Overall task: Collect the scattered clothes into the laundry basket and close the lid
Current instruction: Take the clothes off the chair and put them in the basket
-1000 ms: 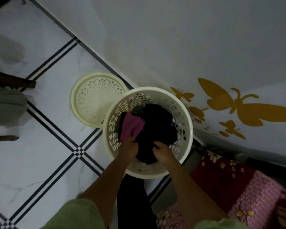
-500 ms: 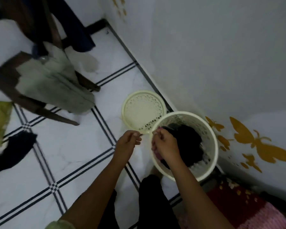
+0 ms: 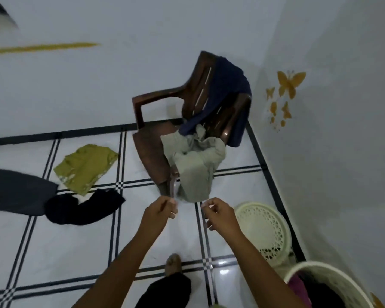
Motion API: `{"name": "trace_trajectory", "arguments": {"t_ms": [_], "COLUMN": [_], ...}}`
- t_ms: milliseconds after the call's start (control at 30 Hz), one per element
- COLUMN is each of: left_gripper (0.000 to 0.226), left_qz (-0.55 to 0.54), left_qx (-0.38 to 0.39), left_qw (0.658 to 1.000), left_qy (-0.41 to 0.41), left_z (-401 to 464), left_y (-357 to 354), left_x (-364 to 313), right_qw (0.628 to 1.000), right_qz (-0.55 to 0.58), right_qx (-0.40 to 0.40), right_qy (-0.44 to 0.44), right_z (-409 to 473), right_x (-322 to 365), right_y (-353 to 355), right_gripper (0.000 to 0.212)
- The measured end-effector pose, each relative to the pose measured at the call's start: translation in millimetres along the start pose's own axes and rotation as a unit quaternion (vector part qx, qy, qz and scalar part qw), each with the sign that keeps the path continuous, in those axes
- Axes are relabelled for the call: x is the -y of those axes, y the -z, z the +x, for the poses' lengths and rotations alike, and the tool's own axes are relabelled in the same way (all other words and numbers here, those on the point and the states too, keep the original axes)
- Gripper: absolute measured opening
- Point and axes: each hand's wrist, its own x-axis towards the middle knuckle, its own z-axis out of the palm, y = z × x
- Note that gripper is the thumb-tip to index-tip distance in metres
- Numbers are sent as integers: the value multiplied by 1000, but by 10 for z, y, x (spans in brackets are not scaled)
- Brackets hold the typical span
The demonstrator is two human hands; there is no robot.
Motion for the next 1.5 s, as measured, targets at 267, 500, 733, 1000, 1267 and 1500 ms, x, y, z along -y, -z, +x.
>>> {"name": "trace_trajectory", "arguments": {"t_ms": [267,500,733,1000,1267,1500], "left_gripper": [18,17,18,11,11,132], "left_qz": [5,1,38,1,23,20], "left_qx": [6,29,-4,-25,36,122], "left_qw": [1000,999,997,992,987,992], "left_qy": [16,30,65,126,157,1], "left_z": [704,1569,2330,2763,2822,2957], "left_y": [510,387,322,137,48,70], "left_x": [-171,-457,-701,-646,-568,-1009], "right_qw": [998,983,953,937,937,968], "right_qz": [-53,-169,-266,-273,-320,-184], "right_qx": [-5,-20,55,-25,52,164], "right_qy": [-21,-69,-135,-216,-133,55], "right_z": [720,1833,2864,3349,3461,3169], "right_x": [638,745,668,495,873,2144], "right_y": [-456,-120,62,-190,-60,131], "right_gripper": [14,16,34,87,40,49]}}
